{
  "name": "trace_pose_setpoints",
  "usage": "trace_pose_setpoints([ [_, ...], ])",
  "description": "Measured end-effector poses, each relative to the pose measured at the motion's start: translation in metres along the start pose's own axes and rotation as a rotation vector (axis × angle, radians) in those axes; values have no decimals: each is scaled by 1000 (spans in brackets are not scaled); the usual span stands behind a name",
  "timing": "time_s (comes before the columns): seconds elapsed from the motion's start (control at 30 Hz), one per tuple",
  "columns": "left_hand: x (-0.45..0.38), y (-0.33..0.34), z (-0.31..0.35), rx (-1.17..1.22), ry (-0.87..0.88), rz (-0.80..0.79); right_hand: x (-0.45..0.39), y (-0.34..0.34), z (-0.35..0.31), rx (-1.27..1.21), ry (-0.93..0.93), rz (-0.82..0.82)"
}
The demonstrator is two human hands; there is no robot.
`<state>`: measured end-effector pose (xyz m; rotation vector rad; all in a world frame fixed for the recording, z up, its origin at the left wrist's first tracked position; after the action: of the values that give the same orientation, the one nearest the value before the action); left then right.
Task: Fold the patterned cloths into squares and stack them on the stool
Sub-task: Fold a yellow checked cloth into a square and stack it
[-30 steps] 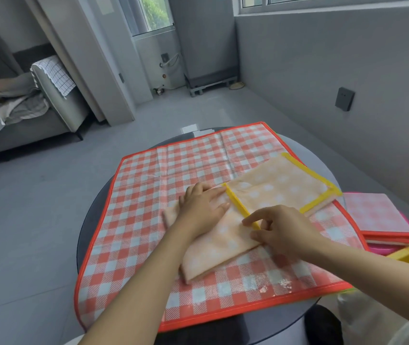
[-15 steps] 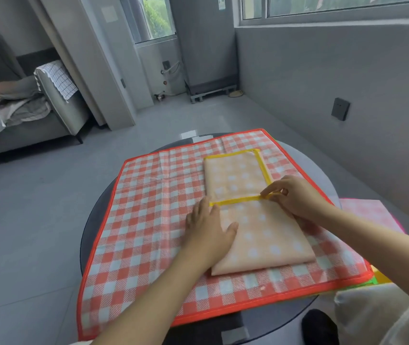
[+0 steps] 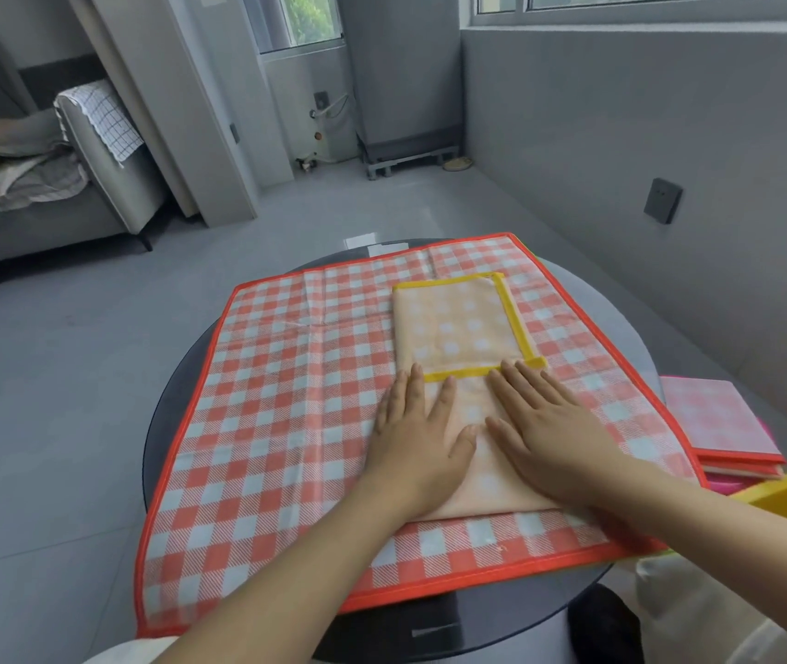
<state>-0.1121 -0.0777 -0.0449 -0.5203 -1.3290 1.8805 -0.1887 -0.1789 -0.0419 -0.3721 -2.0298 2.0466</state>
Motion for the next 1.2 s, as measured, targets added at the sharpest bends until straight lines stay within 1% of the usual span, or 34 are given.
trace_pose_setpoints([
  [0.1, 0, 0, -3, -21, -10, 6, -1, 2, 13, -30, 44, -2],
  [0.3, -2, -2, -6, 21, 11, 34, -1, 1, 24, 12, 124, -39],
  [0.4, -5, -12, -6, 12, 50, 104, -2, -17, 21, 120, 129, 88],
  [0.47, -7, -23, 0, -20, 102, 181, -4, -29, 20, 134, 109, 181],
  [0.57, -10, -35, 8, 25, 217, 289, -11, -31, 18, -26, 51, 183],
  [0.63, -17, -38, 6, 117, 242, 307, -14, -34, 23, -170, 75, 191],
  [0.7, -25, -39, -1, 265, 193, 293, -18, -38, 34, -307, 146, 190],
  [0.77, -32, -43, -12, 430, 96, 282, -26, -40, 47, -388, 233, 192],
  [0.83, -39, -47, -23, 512, -8, 301, -33, -40, 62, -457, 341, 175],
  [0.93, -46, -52, -35, 571, -127, 355, -43, -37, 74, -511, 438, 132],
  [1.03, -53, -52, -40, 608, -232, 369, -49, -37, 80, -518, 509, 122],
  [1.2, -68, -54, -47, 564, -323, 384, -61, -25, 90, -538, 605, 94],
])
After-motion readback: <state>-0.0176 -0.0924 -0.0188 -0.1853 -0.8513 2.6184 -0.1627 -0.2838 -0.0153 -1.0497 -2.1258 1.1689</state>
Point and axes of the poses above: each hand's wrist, its own x-axis away from the middle knuckle, its own y-axis out of the palm, z = x × y, the point moved 9 cm from there along -x, towards the middle knuckle, and after that the axes turned 10 degrees about x, right-handed, at the moved point
